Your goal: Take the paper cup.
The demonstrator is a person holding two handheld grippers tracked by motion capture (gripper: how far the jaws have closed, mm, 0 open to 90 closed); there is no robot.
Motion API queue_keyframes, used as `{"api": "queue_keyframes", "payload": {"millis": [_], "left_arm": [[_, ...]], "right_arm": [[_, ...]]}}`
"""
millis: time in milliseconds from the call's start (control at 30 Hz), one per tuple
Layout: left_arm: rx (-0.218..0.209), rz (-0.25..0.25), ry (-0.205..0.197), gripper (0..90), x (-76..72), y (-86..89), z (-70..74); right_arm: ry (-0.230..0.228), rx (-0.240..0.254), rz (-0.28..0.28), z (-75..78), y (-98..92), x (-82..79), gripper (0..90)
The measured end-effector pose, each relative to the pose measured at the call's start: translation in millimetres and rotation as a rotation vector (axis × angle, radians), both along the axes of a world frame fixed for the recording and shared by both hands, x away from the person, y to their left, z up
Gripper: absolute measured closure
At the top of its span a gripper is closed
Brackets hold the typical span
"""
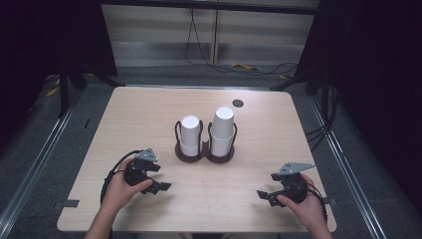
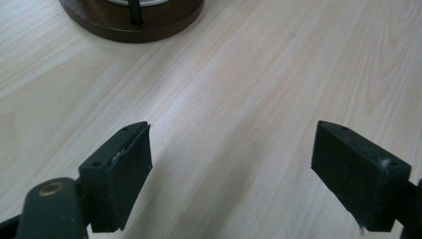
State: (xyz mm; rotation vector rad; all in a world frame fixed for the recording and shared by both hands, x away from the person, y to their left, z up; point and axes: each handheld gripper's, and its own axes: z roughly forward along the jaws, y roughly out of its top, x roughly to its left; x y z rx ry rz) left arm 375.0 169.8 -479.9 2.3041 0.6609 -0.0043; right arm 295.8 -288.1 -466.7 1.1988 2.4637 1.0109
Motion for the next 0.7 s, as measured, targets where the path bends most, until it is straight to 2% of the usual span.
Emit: {"api": "queue_keyframes", "payload": {"millis": [67, 167, 200, 300, 333, 400, 433, 500, 567, 700], "left_arm": [[0.003, 0.006, -0.007, 16.0, 0.0, -1.1, 0.5], [-0.020, 0.008, 0.005, 16.0, 0.6, -3.1, 4.6], [-0.014, 0.007, -0.012, 16.0, 2.4, -4.2, 8.8], [-0.001, 0.021, -0.031, 16.1, 5.3, -4.0, 14.4], [-0.020, 0.020, -0.024, 16.1, 8.5, -4.0, 19.2], [-0.032, 0.021, -0.016, 16.1, 9.9, -4.2, 21.3], [-0.009, 0.019, -0.016, 16.1, 11.5, -5.2, 25.0], [0.020, 0.005, -0.044, 16.1, 13.6, -7.7, 31.7], [0.022, 0.003, -0.030, 16.2, 16.2, -9.5, 36.8], [0.047, -0.002, -0.047, 16.7, 19.6, -11.8, 41.3]], "right_arm": [[-0.002, 0.000, -0.002, -0.4, -0.3, 0.0, 13.7], [-0.008, -0.007, -0.012, -1.5, -1.8, -0.5, 13.7], [-0.008, 0.002, -0.014, -1.7, -2.8, -1.0, 13.7], [-0.012, 0.008, -0.019, -1.1, -3.1, -1.8, 13.7], [-0.011, 0.011, -0.012, -0.5, -2.8, -2.0, 13.7], [-0.011, 0.015, -0.012, -0.3, -2.5, -2.5, 13.6], [-0.013, 0.015, -0.013, -0.1, -2.3, -2.8, 13.6], [-0.012, 0.018, -0.013, 0.7, -1.7, -2.8, 13.6], [-0.009, 0.022, -0.007, 2.0, 0.0, -2.3, 13.6], [-0.015, 0.020, 0.008, 2.4, 4.2, 0.7, 13.7]]}}
